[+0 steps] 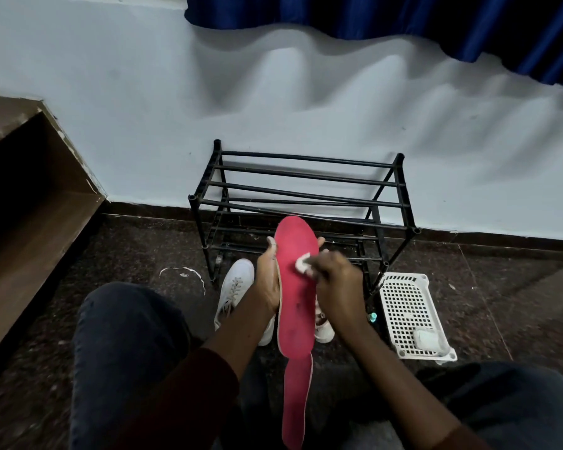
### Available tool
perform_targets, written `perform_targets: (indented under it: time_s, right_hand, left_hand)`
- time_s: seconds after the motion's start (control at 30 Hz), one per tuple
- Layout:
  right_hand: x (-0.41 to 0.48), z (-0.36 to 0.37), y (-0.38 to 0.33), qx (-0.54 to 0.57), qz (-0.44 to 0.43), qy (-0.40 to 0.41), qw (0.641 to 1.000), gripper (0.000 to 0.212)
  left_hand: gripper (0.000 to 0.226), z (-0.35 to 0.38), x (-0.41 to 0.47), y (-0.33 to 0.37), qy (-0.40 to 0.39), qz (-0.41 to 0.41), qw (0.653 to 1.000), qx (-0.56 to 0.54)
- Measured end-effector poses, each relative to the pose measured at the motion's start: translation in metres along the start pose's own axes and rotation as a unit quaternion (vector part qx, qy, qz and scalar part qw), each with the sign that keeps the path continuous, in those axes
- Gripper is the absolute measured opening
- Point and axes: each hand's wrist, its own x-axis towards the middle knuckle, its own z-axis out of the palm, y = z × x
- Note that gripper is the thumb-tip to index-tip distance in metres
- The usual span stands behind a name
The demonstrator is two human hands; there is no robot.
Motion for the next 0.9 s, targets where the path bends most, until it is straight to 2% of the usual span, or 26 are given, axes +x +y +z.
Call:
perform_targets:
  time_s: [0.1,0.17,0.3,0.43,0.57,0.63,0.7,0.83,0.9]
  right_hand:
    - [0.031,0.013,0.007,-0.024,0.024,-0.019,0.999,0.023]
    - [0.022,0.022,0.011,-0.045,0.003,-0.043,0.998,0.026]
    - [-0.042,0.022,0.017,-0.001,-0.010,-0.029,1.000,0.029]
    - [-0.100,0.016,0.033,0.044,0.010,-0.082,0.996,0.032]
    - [-0.095,-0.009,0.036,0.045,0.029,0.020,0.998,0.032]
    - [-0.062,-0.016,0.037,0.023,0.024,0.059,0.998,0.028]
    - [-0.024,-0.012,0.044,-0.018,0.018,0.077,0.997,0.023]
    - [0.012,0.007,0.067,-0.083,0.077,0.034,0.993,0.031]
    - [-0.006,0.017,0.071,-0.094,0.065,0.014,0.993,0.033]
  left_hand:
    - [0.083,0.006,0.002,-0.009,0.012,-0.006,0.999,0.031]
    - [0.083,0.009,0.007,-0.010,0.009,-0.010,1.000,0.028]
    - [0.081,0.002,0.017,-0.013,0.012,0.006,0.999,-0.050]
    - [0.077,-0.011,0.027,-0.022,0.027,0.028,0.993,-0.109]
    - [0.082,-0.013,0.027,-0.037,0.045,0.002,0.998,-0.044]
    - [0.083,-0.014,0.024,-0.047,0.056,-0.023,0.997,0.040]
    - [0.072,-0.013,0.020,-0.061,0.080,-0.042,0.987,0.132]
    - [0.074,-0.019,0.016,-0.084,0.057,-0.078,0.990,0.101]
    - [0.075,-0.023,0.015,-0.084,0.060,-0.083,0.991,0.087]
